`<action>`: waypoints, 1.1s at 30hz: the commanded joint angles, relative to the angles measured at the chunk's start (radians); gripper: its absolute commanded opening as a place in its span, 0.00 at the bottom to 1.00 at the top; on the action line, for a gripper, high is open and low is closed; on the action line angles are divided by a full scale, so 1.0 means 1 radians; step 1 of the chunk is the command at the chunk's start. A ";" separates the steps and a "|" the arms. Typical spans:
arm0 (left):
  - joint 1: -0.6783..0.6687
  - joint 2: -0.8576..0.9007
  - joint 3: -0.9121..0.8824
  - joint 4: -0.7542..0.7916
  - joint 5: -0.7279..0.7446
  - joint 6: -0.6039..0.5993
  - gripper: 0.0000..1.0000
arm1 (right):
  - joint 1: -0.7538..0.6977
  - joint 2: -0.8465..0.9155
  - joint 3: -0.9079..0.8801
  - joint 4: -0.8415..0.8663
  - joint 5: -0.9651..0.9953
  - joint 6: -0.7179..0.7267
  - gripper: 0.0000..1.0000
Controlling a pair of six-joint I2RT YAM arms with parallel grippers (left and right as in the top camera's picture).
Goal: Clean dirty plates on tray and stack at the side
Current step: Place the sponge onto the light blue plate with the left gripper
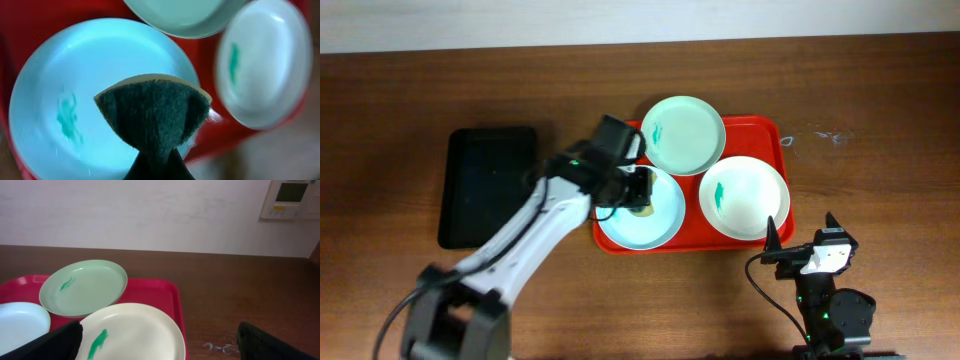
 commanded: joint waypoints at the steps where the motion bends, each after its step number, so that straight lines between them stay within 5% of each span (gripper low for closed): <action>1: -0.004 0.077 -0.009 0.042 -0.088 -0.031 0.00 | 0.006 -0.007 -0.007 -0.004 0.009 0.004 0.99; 13: -0.018 0.220 -0.009 0.066 -0.076 -0.171 0.06 | 0.006 -0.007 -0.007 -0.004 0.009 0.004 0.99; 14: -0.019 0.221 -0.009 0.066 -0.075 -0.171 0.21 | 0.006 -0.007 -0.007 -0.004 0.009 0.004 0.99; 16: -0.019 0.221 -0.009 0.066 -0.072 -0.171 0.70 | 0.006 -0.007 -0.007 -0.004 0.009 0.004 0.99; 17: -0.018 0.220 -0.006 0.065 -0.068 -0.170 0.76 | 0.006 -0.007 -0.007 -0.004 0.009 0.004 0.98; 23: 0.029 0.173 0.105 -0.030 0.086 -0.060 0.82 | 0.006 -0.007 -0.007 -0.004 0.009 0.004 0.99; 27: 0.087 0.087 0.204 -0.146 0.081 -0.058 0.82 | 0.006 -0.007 -0.007 -0.004 0.009 0.004 0.99; 33: 0.215 -0.083 0.239 -0.250 -0.035 0.102 0.99 | 0.006 -0.007 -0.007 -0.004 0.009 0.004 0.99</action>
